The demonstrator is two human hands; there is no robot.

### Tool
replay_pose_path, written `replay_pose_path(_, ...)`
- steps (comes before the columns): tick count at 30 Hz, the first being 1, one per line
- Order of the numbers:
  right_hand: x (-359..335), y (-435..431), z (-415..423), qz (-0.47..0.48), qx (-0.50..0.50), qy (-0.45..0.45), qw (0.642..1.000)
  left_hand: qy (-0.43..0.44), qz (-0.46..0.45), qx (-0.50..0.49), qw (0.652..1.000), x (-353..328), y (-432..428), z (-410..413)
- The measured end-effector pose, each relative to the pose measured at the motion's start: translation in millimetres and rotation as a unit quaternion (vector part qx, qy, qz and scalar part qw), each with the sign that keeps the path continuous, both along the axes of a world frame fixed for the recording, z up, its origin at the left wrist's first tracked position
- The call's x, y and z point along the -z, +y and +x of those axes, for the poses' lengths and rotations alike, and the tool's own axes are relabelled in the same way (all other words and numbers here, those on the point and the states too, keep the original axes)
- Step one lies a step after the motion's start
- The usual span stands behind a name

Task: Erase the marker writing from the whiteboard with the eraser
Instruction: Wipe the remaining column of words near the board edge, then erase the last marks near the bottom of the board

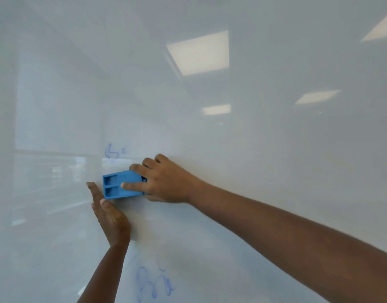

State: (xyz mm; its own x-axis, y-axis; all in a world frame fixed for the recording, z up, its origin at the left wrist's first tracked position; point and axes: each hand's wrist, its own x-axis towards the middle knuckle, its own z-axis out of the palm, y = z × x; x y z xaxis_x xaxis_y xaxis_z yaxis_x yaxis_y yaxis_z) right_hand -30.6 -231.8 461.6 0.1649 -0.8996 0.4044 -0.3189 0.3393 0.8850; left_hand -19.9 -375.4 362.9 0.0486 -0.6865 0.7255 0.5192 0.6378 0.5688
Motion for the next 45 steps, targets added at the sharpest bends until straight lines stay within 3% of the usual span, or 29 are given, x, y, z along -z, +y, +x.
replay_pose_path(2,-28.5,1.7,4.0,-0.002,0.004,-0.003,1.000,0.011,0.008,0.003,1.000,-0.6,-1.2,-1.2)
replay_pose_path(7,-76.2,-9.9,11.7,-0.218,-0.015,-0.081,0.972,0.025,0.024,0.028,0.999,-0.3,-5.6,-3.4)
replay_pose_path(10,-51.6,-23.8,10.6,-0.196,-0.026,-0.076,0.977,0.049,0.035,0.051,0.997,-3.2,-2.8,-0.5)
replay_pose_path(13,-15.4,-20.3,4.6,-0.107,-0.031,-0.062,0.992,0.016,-0.073,-0.067,0.995,-8.9,4.5,10.2)
replay_pose_path(15,-6.0,-11.0,1.7,-0.068,-0.042,-0.058,0.995,-0.047,-0.232,-0.148,0.960,-12.9,7.5,18.4)
replay_pose_path(17,-5.6,-1.2,-0.5,-0.044,-0.048,-0.052,0.996,-0.110,-0.354,-0.214,0.904,-18.4,5.7,22.4)
replay_pose_path(19,-8.9,8.7,-4.4,-0.023,-0.057,-0.059,0.996,-0.138,-0.391,-0.261,0.872,-25.0,3.7,24.7)
replay_pose_path(24,-28.9,62.6,-19.1,-0.038,-0.083,-0.145,0.985,-0.182,-0.408,-0.320,0.835,-41.2,-0.8,32.3)
replay_pose_path(25,-35.2,79.4,-22.7,-0.063,-0.090,-0.146,0.983,-0.183,-0.386,-0.325,0.844,-51.0,-3.1,33.3)
replay_pose_path(29,-64.4,145.8,-41.8,-0.219,-0.114,-0.100,0.964,-0.160,-0.176,-0.252,0.938,-103.1,-15.1,32.3)
replay_pose_path(31,-76.2,172.6,-45.8,-0.295,-0.098,-0.097,0.945,-0.147,-0.143,-0.228,0.952,-112.5,-19.8,30.9)
replay_pose_path(35,-75.1,200.4,-51.7,-0.330,-0.084,-0.073,0.937,-0.117,-0.167,-0.221,0.954,-79.8,-6.8,24.1)
replay_pose_path(39,-63.3,200.3,-53.5,-0.325,-0.074,-0.071,0.940,-0.101,-0.210,-0.196,0.953,-0.4,26.1,15.5)
replay_pose_path(45,-46.0,200.0,-51.4,-0.312,-0.043,-0.061,0.947,-0.153,-0.408,-0.194,0.879,127.5,71.0,16.1)
